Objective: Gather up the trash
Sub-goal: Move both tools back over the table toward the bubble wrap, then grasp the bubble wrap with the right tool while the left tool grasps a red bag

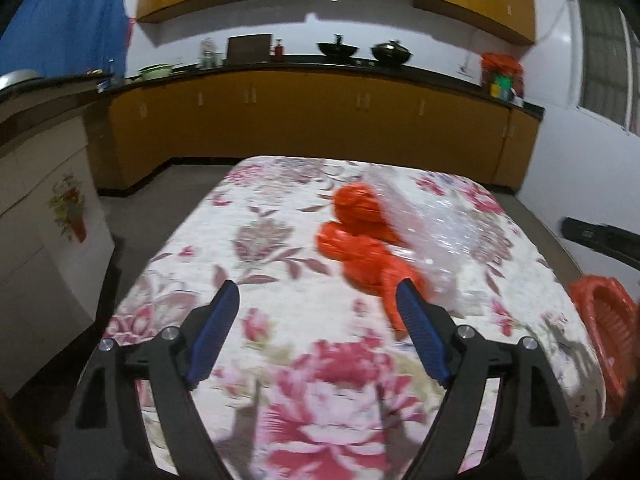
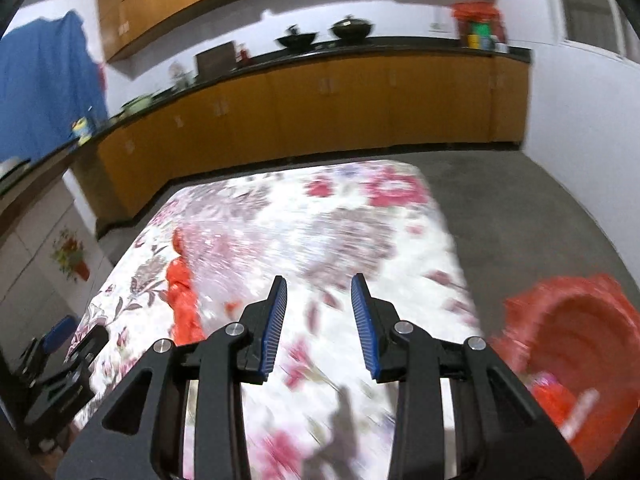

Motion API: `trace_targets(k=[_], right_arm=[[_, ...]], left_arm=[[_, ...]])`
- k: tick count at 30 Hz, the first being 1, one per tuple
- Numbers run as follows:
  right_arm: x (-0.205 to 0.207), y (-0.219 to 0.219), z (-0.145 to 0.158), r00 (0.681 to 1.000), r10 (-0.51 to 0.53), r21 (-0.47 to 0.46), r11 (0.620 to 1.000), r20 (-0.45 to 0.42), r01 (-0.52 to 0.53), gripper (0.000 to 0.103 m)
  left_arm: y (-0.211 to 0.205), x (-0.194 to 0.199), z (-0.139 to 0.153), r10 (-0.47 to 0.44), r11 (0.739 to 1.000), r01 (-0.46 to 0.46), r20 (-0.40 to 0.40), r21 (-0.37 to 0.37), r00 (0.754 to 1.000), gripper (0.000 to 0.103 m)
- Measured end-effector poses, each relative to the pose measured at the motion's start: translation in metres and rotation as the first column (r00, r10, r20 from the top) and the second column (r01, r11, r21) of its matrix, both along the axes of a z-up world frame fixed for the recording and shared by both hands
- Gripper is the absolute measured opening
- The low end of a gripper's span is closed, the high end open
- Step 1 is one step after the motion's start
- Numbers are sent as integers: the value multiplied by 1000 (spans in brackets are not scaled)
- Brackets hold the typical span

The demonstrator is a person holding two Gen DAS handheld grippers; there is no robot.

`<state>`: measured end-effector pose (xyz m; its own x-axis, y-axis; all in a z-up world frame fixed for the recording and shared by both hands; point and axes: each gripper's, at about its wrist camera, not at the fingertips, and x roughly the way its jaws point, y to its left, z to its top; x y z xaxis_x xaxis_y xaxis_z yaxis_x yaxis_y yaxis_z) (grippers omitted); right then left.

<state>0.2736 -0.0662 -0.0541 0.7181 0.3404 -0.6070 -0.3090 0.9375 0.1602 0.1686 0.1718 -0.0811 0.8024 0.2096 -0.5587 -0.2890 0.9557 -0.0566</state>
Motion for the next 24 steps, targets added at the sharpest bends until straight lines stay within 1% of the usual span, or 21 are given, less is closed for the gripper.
trace_targets(k=[4,8,9,10,12,13,14,16,18,19,24], right_arm=[[37,37,-20,998,30,-15,999,-48,-30,35],[64,62,-41,994,39,-46,998,-107,-44,35],[69,66,-46,992,41,-59,997,-121,-48,42],[74,71,-53,989,39,-80,995,-142,-51,51],[78,76,-66,983,38,-115,992,-178,-59,53],[80,78,-75,978,34,-143,988,-207,-65,49],[78,79,-80,981,31,-167,984,-194,-65,45],[72,80,-81,986,36,-215,974,-165,-72,26],[68,73,-79,986,38,-208,976,-162,-72,19],[67,68,-77,986,33,-198,978,-161,-65,17],[49,27,-57,993,-19,-124,992,-120,4,16]], left_arm=[[26,-5,-5,44,999,-44,2,-31,999,80],[43,-7,-11,73,995,-73,-7,-62,997,80],[47,-7,-13,77,995,-78,-11,-69,997,80],[49,-7,-14,79,994,-80,-13,-72,997,80],[54,-7,-18,84,993,-85,-19,-80,996,80],[56,-6,-19,86,992,-88,-22,-85,996,80],[57,-6,-21,87,992,-89,-23,-89,996,80],[58,-5,-24,89,991,-91,-28,-99,996,80],[57,-4,-25,86,991,-89,-31,-104,996,80],[55,-3,-25,82,991,-85,-33,-106,996,80],[46,1,-22,52,994,-55,-28,-100,998,80]])
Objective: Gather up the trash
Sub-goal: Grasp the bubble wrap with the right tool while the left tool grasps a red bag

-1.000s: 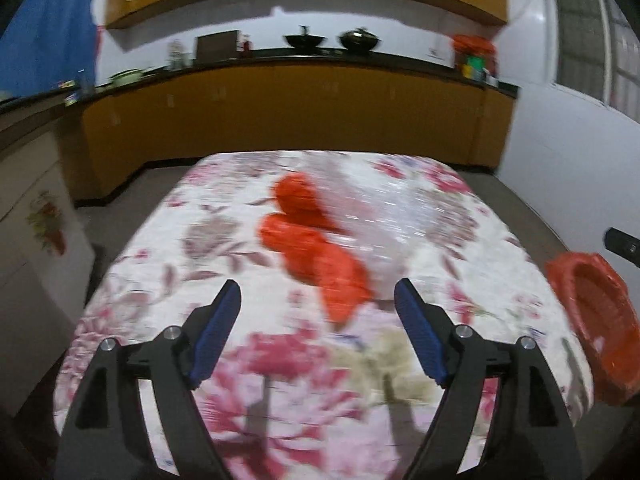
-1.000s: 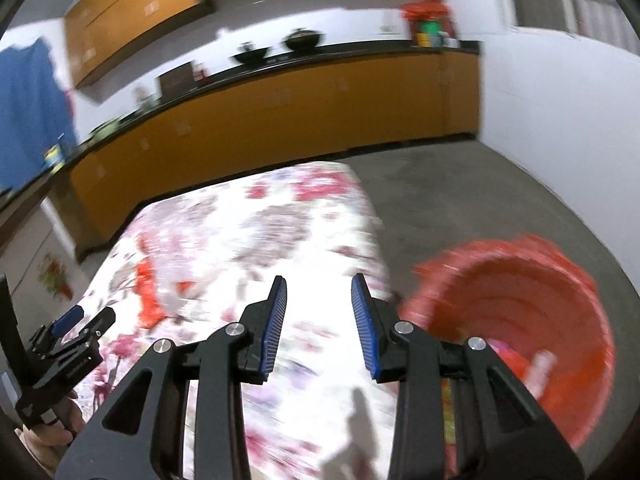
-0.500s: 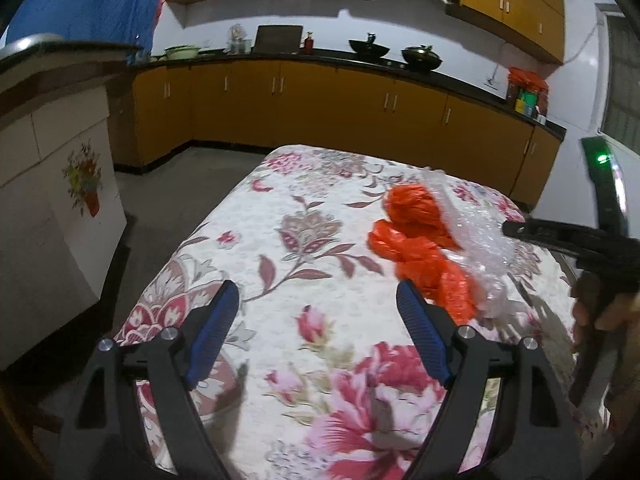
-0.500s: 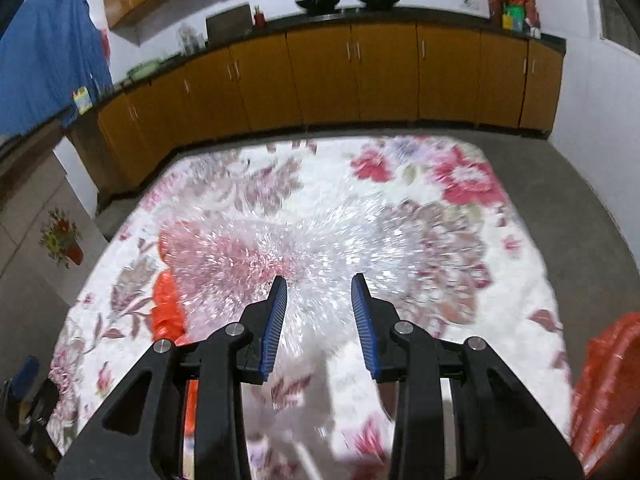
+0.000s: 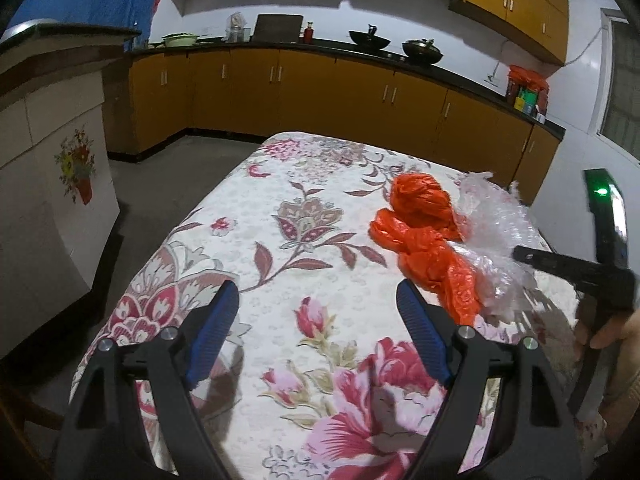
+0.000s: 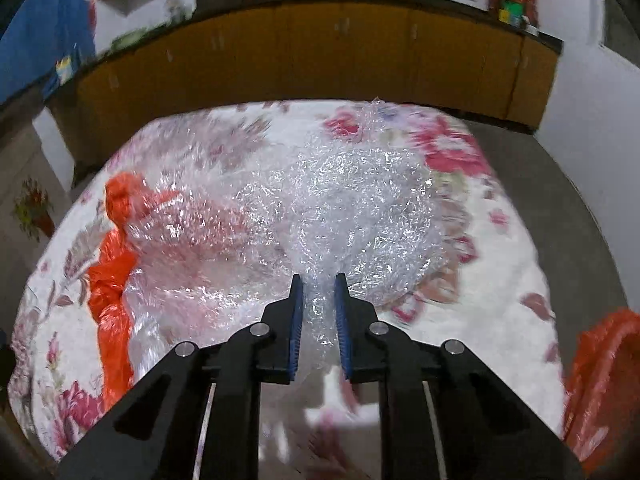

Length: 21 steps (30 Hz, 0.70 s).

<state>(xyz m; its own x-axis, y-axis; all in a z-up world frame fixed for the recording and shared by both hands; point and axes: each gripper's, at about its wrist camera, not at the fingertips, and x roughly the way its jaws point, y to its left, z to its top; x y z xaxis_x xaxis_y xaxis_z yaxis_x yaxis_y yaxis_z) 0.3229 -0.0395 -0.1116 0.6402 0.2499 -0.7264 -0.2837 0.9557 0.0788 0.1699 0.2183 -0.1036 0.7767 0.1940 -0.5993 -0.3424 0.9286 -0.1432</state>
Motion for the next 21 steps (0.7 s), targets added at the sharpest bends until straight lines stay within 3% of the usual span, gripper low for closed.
trace_targets(k=[6,12,21], right_arm=[[-35,-58,28,992,-100,26,995,81,98,16],[-56,-102,39,982,-165,60,985,91,160,16],[-64,-123,31,981,-183,61,982,71,179,16]], left_arm=[[-20,18,5,-75,997,75,-10,-10,997,80],[-43,55,5,-162,985,160,-32,-59,986,78],[-74,106,-33,-227,969,202,-191,-145,955,49]])
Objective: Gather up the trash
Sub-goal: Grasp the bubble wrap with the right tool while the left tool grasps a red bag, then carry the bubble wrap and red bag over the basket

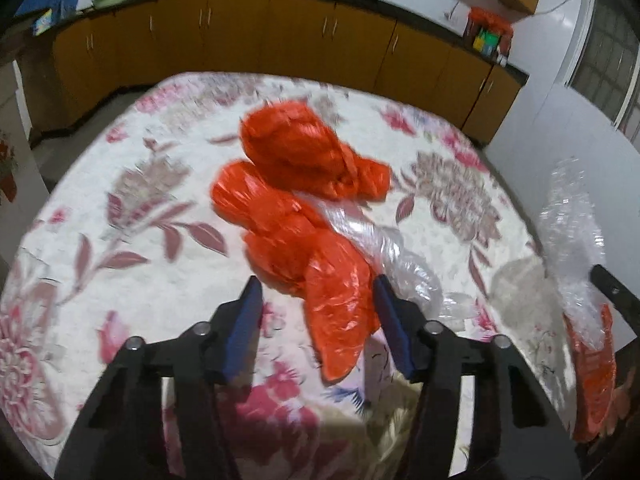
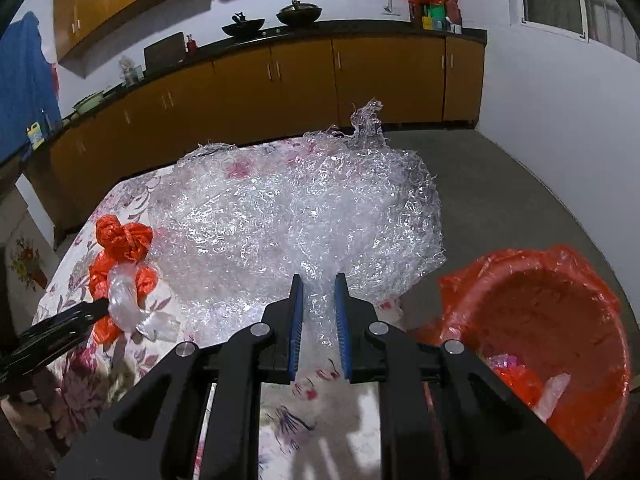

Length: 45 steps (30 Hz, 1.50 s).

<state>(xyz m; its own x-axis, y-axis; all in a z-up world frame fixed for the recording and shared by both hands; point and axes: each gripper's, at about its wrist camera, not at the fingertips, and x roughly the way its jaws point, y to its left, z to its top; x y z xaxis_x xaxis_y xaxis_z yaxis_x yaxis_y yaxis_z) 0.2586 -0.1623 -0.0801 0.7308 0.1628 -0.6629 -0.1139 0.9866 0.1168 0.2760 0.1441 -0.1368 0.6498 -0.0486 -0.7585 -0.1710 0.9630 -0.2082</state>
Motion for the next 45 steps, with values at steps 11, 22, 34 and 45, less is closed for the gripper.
trace_targets(k=[11,22,34,45], right_arm=[[-22,-9,13,1000,-5,25,1000,25,5,16],[-60,-24,42,996,-2,53,999,92,-3,16],[-111,-83,75,974,-127,26,992,187,124,16],[-137,-148,55,943,-301,-13,952,141,306,16]], left_arm=[[3,-31,34,-61,988,50,76,146,995,8],[2,-91,94,-110,981,79,177,176,978,8],[-78,-104,135,-246,963,205,255,176,935,8],[-173,-102,126,-398,915,369,219,162,891,8]])
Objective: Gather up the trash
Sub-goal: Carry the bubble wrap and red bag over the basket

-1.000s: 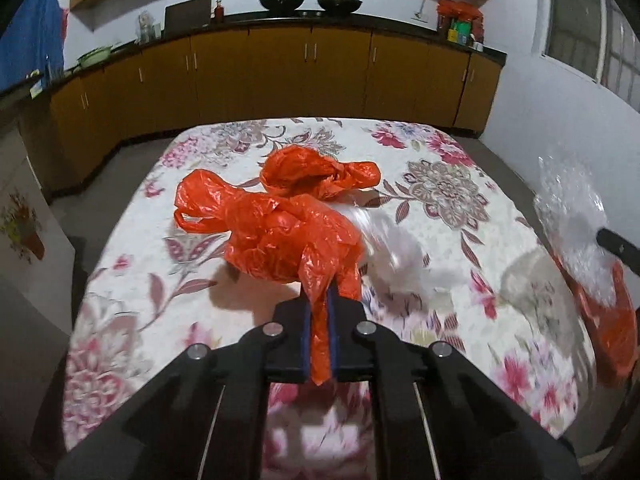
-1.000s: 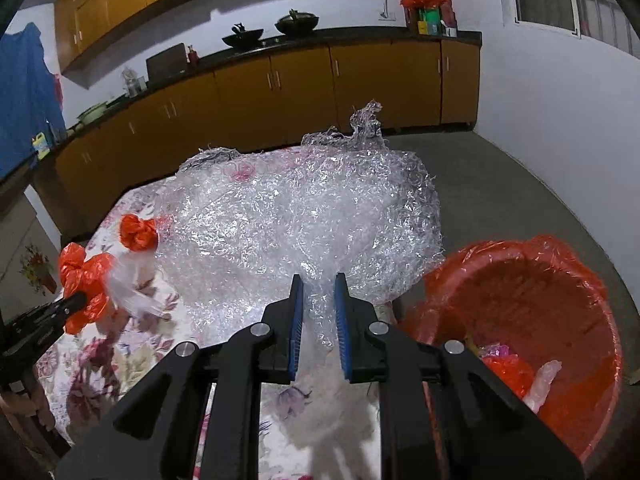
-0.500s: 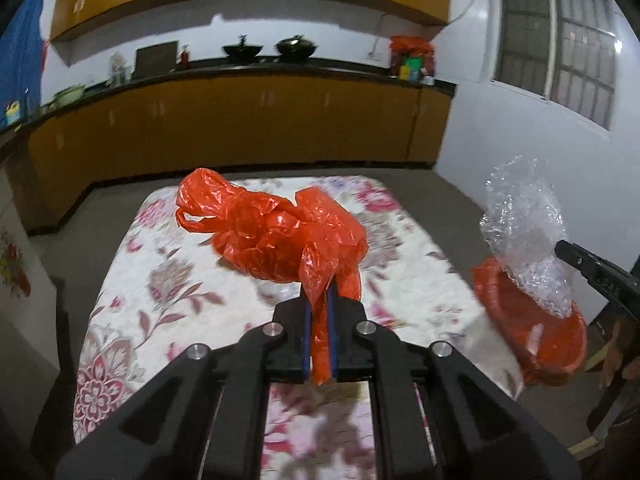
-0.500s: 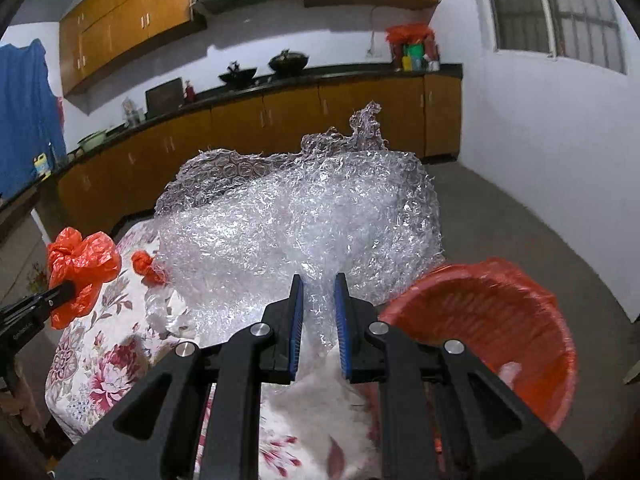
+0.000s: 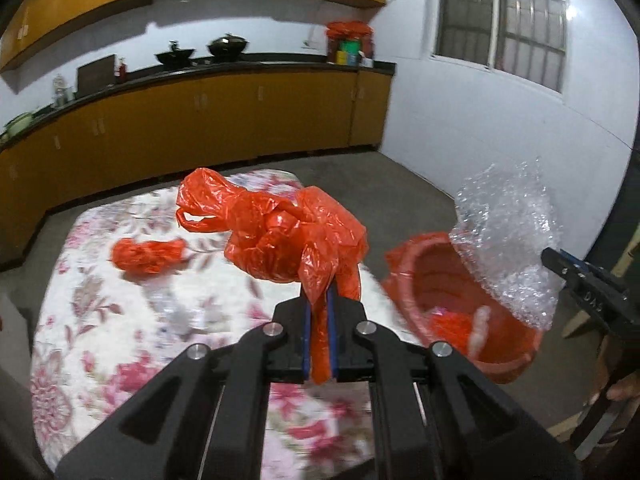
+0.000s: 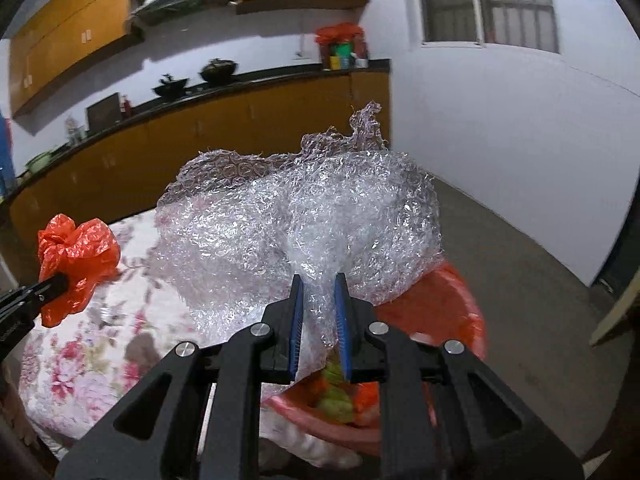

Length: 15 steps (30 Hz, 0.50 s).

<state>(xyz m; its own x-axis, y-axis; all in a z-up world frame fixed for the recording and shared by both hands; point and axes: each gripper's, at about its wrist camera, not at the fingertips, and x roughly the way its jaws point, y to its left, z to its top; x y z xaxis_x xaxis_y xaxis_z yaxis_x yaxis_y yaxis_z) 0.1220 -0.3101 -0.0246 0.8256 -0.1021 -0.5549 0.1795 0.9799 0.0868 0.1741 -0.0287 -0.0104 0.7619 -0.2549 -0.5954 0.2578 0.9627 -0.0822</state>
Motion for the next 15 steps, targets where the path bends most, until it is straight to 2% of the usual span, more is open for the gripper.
trace_targets(k=[7,15], right_arm=[[-6,-26,-8,997,-69,9,998,-28,70,16],[-5,-36,-17,994,-96,37,995,-43,98,16]], left_arm=[[-52,1,-10,-97,995,96,-41,-17,994,8],[-89,6,-25,-175,984,173,-86,-32,981,8]])
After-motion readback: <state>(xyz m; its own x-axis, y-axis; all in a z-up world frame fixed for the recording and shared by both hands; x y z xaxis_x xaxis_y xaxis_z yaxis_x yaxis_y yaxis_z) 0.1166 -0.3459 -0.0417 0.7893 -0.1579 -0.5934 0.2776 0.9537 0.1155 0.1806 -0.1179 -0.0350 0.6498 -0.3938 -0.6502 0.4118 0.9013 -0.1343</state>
